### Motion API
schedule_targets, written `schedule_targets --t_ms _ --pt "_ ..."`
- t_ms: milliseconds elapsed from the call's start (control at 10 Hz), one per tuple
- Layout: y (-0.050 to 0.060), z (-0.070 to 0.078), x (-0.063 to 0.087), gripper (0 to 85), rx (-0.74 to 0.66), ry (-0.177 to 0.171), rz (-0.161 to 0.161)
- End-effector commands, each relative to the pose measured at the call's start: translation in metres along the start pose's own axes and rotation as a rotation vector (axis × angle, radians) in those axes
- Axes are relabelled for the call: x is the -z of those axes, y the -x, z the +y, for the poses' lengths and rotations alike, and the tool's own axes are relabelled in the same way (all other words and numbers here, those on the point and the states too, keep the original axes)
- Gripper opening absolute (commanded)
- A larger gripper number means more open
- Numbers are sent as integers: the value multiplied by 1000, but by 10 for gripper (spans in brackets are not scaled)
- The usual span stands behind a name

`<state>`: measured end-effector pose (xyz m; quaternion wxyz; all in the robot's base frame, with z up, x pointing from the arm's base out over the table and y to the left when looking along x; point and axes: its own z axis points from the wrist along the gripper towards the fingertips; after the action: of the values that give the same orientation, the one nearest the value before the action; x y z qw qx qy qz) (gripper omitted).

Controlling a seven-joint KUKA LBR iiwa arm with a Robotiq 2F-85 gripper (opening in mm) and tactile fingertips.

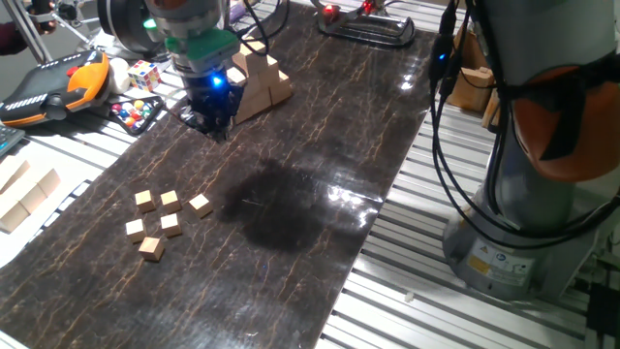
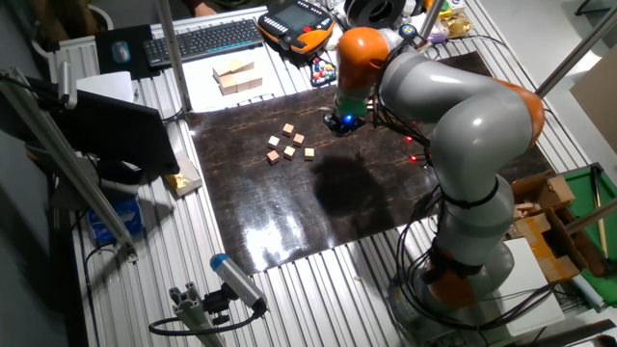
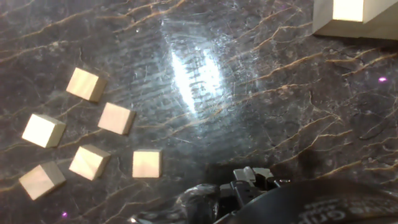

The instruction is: Stack the blocks into a pyramid shape

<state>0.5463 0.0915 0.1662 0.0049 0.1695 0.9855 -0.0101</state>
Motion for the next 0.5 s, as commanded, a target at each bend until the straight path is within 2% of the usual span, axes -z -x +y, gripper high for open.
schedule_targets --t_ms 0,200,400 --pt "0 0 -1 7 -4 4 3" --pt "-2 1 -1 7 -7 -6 -2" --pt "0 3 -3 7 -10 6 7"
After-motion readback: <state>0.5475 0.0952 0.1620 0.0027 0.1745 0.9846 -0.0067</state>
